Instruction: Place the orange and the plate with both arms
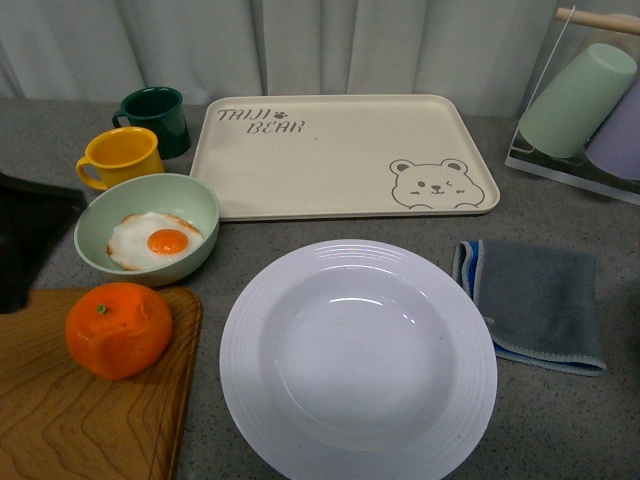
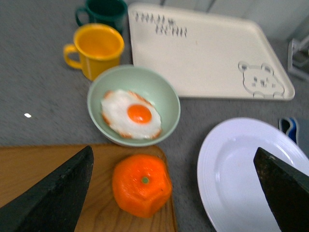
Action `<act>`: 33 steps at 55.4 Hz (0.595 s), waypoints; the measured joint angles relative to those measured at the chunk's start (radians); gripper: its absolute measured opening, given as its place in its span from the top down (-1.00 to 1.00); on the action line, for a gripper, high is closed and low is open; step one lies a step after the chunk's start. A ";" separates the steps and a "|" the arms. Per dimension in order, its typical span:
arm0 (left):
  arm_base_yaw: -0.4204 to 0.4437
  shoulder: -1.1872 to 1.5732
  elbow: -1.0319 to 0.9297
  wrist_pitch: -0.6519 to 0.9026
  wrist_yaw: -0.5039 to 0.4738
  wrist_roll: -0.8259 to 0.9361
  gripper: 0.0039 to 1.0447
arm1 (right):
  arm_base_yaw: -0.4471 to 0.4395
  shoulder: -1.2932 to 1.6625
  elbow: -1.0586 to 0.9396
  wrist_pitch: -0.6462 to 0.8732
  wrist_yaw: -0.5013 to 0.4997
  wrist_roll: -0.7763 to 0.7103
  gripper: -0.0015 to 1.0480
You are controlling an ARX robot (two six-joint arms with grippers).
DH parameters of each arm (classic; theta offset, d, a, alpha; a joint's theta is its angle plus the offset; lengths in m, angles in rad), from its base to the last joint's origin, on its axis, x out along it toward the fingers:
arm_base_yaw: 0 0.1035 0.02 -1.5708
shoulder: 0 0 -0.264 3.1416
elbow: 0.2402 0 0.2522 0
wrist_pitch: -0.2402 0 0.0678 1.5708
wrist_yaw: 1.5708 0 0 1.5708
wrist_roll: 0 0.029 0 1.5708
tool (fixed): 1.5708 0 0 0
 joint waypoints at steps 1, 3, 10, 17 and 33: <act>0.002 0.041 0.011 0.001 0.011 -0.004 -0.88 | 0.000 0.000 0.000 0.000 0.000 0.000 -0.82; 0.005 0.099 0.029 -0.002 0.017 -0.005 -0.88 | 0.000 0.000 0.000 0.000 0.000 0.000 -0.82; 0.022 0.259 0.084 -0.035 0.038 -0.005 -0.88 | 0.000 0.000 0.000 0.000 0.000 0.000 -0.82; 0.032 0.320 0.109 -0.044 0.071 -0.007 -0.88 | 0.000 0.000 0.000 0.000 0.000 0.000 -0.82; 0.032 0.474 0.177 -0.025 0.085 -0.003 -0.84 | 0.000 0.000 0.000 0.000 0.000 0.000 -0.82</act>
